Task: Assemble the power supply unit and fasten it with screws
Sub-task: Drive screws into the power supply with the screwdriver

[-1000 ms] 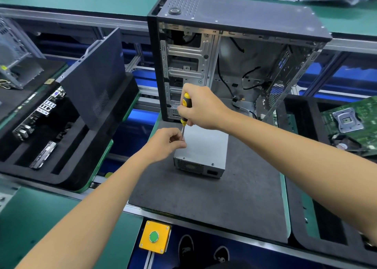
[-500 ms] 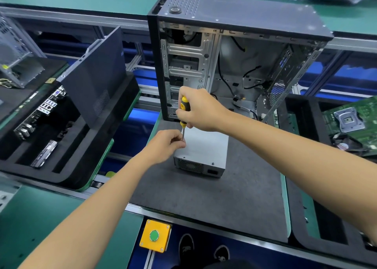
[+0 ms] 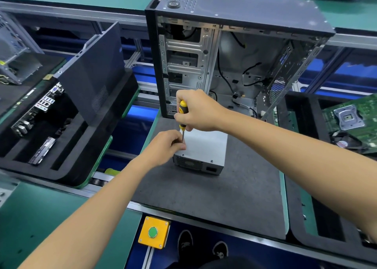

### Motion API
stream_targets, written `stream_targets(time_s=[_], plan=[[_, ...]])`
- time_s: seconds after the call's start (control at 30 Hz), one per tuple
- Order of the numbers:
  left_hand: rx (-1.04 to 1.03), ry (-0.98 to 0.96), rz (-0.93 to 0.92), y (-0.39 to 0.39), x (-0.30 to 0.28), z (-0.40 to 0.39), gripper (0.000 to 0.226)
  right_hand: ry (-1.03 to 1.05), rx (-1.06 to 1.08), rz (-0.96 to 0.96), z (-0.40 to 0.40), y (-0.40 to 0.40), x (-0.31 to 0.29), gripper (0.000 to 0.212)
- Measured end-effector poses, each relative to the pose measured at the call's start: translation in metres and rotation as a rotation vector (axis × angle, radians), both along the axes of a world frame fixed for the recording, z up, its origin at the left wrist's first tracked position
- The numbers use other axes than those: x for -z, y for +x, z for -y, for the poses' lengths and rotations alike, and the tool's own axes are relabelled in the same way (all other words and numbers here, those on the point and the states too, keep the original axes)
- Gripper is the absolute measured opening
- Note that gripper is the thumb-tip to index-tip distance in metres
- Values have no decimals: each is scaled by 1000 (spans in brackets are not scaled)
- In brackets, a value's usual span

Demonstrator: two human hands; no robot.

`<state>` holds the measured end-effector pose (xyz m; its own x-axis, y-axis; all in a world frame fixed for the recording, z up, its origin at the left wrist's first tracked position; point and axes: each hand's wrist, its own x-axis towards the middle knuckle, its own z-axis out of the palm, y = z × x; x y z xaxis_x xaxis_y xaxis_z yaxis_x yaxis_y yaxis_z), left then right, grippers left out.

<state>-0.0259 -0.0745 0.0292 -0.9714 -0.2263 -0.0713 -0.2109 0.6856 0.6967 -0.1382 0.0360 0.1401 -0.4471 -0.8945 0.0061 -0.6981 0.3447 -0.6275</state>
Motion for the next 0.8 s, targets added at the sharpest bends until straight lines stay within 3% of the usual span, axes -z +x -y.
stream_targets(time_s=[0.47, 0.6, 0.8], plan=[[56, -75, -24, 5, 11, -3, 34, 54, -62, 76, -5, -1, 5, 10], [74, -72, 0, 6, 17, 0, 17, 109, -152, 48, -6, 1, 3, 12], [58, -46, -27, 9, 18, 0, 20, 127, -258, -82, -4, 6, -1, 16]])
